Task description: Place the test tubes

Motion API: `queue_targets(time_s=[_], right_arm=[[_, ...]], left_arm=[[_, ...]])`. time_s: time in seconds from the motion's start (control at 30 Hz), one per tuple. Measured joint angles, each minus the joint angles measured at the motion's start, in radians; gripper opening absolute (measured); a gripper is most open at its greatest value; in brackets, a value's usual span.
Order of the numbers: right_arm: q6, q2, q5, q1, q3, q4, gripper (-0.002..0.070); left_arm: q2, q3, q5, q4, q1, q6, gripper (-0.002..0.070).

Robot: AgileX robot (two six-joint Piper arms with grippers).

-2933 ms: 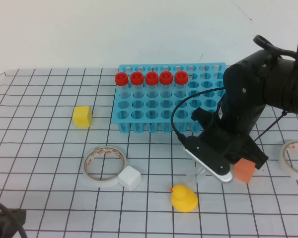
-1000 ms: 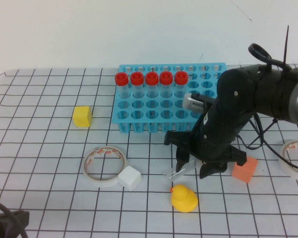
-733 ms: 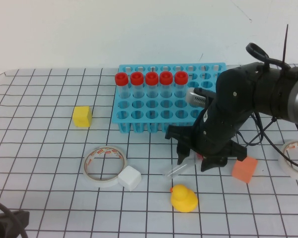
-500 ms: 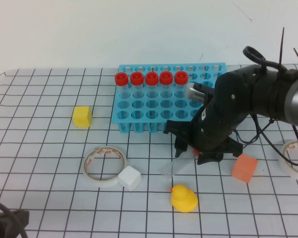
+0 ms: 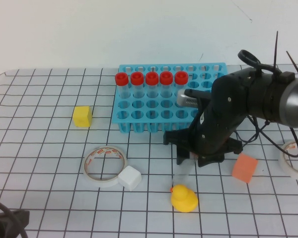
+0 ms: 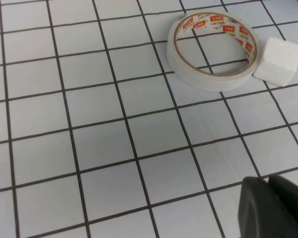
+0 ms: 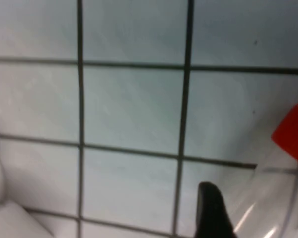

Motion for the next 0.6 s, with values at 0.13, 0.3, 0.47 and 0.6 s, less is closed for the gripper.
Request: queue_targets(time_s=[0.13, 0.3, 0.47, 0.6], right_arm=[[-0.15, 0.0, 0.04, 0.0, -0.002, 0.0, 0.0268], [-0.209, 0.0, 0.049, 0.0, -0.002, -0.001, 0.0242], [-0.318, -0.002, 0.04, 0.002, -0.002, -0.001, 0.0242], [-0.407, -0.048, -0.003, 0.02, 0.002, -0.001, 0.0242]], left_arm=[[0.0, 0.0, 0.0, 0.0, 0.0, 0.0, -0.0001], [0.0, 0.0, 0.0, 0.0, 0.0, 0.0, -0.0001], [0.0, 0.0, 0.0, 0.0, 0.0, 0.002, -0.0001], [0.0, 0.0, -0.005, -0.007, 0.0, 0.002, -0.0001]])
